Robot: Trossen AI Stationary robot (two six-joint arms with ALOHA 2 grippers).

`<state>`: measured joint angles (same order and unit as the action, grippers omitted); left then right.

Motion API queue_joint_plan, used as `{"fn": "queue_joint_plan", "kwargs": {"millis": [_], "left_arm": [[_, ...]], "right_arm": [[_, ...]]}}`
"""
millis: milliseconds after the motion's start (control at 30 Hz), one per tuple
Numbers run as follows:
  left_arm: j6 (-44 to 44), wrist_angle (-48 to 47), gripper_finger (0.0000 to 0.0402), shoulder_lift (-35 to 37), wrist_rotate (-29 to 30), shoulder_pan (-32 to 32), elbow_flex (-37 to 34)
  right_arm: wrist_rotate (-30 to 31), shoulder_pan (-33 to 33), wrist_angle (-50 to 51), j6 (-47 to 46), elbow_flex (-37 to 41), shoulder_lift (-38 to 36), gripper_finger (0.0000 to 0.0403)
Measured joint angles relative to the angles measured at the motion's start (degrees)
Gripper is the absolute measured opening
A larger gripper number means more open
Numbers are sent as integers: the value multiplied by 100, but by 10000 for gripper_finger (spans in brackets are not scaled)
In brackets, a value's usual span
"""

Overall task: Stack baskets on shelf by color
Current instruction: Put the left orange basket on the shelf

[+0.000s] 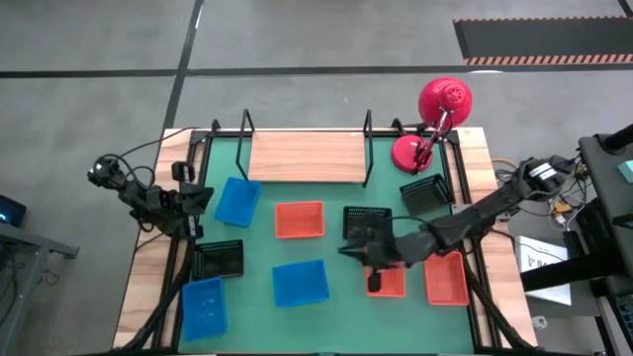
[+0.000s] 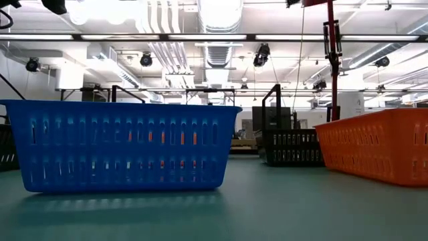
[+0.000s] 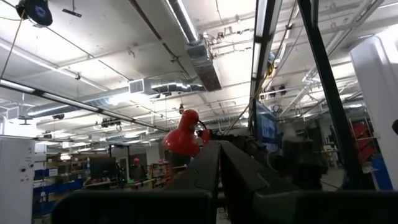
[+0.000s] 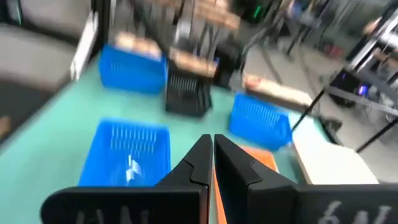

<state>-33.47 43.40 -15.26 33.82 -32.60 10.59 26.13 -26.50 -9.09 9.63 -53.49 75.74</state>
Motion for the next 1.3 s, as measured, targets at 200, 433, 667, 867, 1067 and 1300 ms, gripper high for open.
{"fn": "queue_joint_plan", "kwargs": {"millis": [200,433,667,867,1067,1300], "left_arm": [[7,-31,0,-122,2,2,-7],[9,-15,0,-151,2,1,-7],[8,-18,0,-159,4,1,-7],[9,-28,0,-181,4,2,-7],[9,-35,0,-191,4,0,-7],[9,-34,0,-197,4,2,-7]], "right_arm": [[-31,139,2112,102,-1583,649,11],[-1120,832,4058,515,-3045,1452,11],[-1567,1353,4839,1998,-3630,2088,12],[-1539,1490,4956,3779,-3668,2392,54],[-950,1698,4952,4632,-3652,2700,120],[-915,2029,5096,5375,-3649,3173,156]]}}
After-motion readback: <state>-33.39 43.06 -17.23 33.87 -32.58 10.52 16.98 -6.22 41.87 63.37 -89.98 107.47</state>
